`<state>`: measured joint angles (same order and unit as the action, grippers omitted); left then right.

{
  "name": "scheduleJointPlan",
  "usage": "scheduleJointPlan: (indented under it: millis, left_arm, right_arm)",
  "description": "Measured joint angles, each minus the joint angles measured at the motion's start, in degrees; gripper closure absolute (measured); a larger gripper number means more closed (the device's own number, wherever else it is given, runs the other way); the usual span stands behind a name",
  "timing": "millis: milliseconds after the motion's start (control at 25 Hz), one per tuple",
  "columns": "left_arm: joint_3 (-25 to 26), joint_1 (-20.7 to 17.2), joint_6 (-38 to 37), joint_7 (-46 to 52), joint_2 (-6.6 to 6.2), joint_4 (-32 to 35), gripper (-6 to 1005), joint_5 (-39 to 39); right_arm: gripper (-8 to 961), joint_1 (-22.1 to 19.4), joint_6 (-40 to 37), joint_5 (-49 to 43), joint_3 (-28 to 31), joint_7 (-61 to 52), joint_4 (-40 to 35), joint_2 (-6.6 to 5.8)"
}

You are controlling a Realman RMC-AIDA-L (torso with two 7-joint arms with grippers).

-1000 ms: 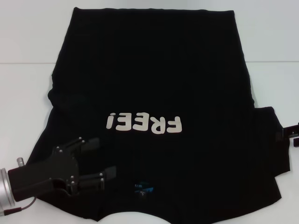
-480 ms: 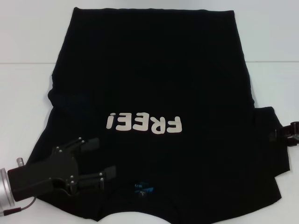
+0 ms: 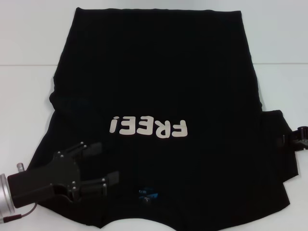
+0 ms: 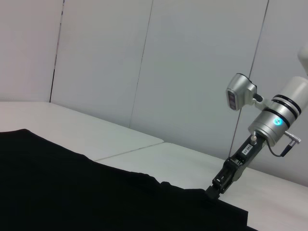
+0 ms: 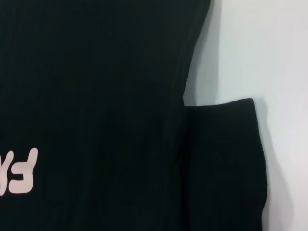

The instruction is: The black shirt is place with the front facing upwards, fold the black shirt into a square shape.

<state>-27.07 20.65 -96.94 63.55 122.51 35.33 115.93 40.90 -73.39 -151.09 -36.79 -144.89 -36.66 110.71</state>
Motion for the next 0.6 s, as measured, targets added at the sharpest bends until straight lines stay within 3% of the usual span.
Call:
scheduleJointPlan:
  millis: [240, 600]
  left_arm:
    - [0.0, -0.1, 0.0, 0.0, 0.0, 0.0, 54, 0.0]
    - [0.0, -0.2, 0.0, 0.0, 0.08, 0.0, 54, 0.0]
  right_arm:
    - [381, -0.4, 0.7, -0.1, -2.1, 0.3, -1.6, 0.63]
    - [771, -0.5, 1.0, -0.1, -2.7, 0.3, -1.7, 0.65]
